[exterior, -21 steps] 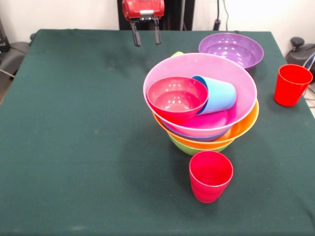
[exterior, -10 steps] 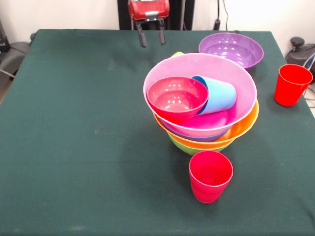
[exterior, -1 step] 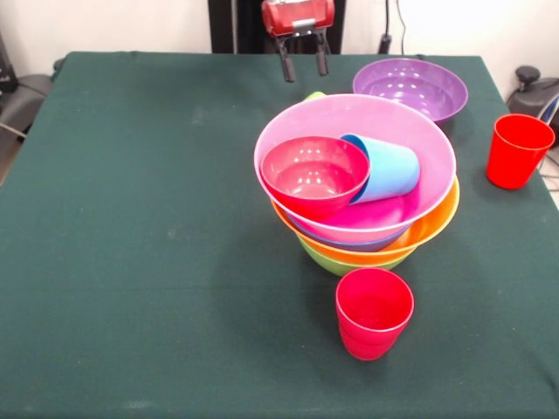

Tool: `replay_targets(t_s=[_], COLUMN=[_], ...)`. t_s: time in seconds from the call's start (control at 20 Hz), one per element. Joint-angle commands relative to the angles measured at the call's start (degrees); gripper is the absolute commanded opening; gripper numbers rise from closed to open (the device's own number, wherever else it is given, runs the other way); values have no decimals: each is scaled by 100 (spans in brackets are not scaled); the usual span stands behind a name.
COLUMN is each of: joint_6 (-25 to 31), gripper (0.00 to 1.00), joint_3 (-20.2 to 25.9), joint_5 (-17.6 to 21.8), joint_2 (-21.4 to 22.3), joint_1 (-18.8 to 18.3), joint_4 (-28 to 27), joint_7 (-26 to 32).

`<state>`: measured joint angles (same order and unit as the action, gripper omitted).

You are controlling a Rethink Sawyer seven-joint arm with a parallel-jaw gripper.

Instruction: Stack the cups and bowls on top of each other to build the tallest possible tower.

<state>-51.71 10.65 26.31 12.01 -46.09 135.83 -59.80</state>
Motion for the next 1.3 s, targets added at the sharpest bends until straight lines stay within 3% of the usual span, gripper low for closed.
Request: replay_targets(t_s=[0.05, 0.45, 1.3], joint_6=[126, -85, -651], gripper=[100, 100, 100], joint_3=[-36, -383, -1010], joint_5=[-422, -536, -807], joint_2=[207, 329, 152], joint_1=[386, 814, 1875], joint_4=[-228, -390, -937], joint_7=[-1524, -2014, -2980])
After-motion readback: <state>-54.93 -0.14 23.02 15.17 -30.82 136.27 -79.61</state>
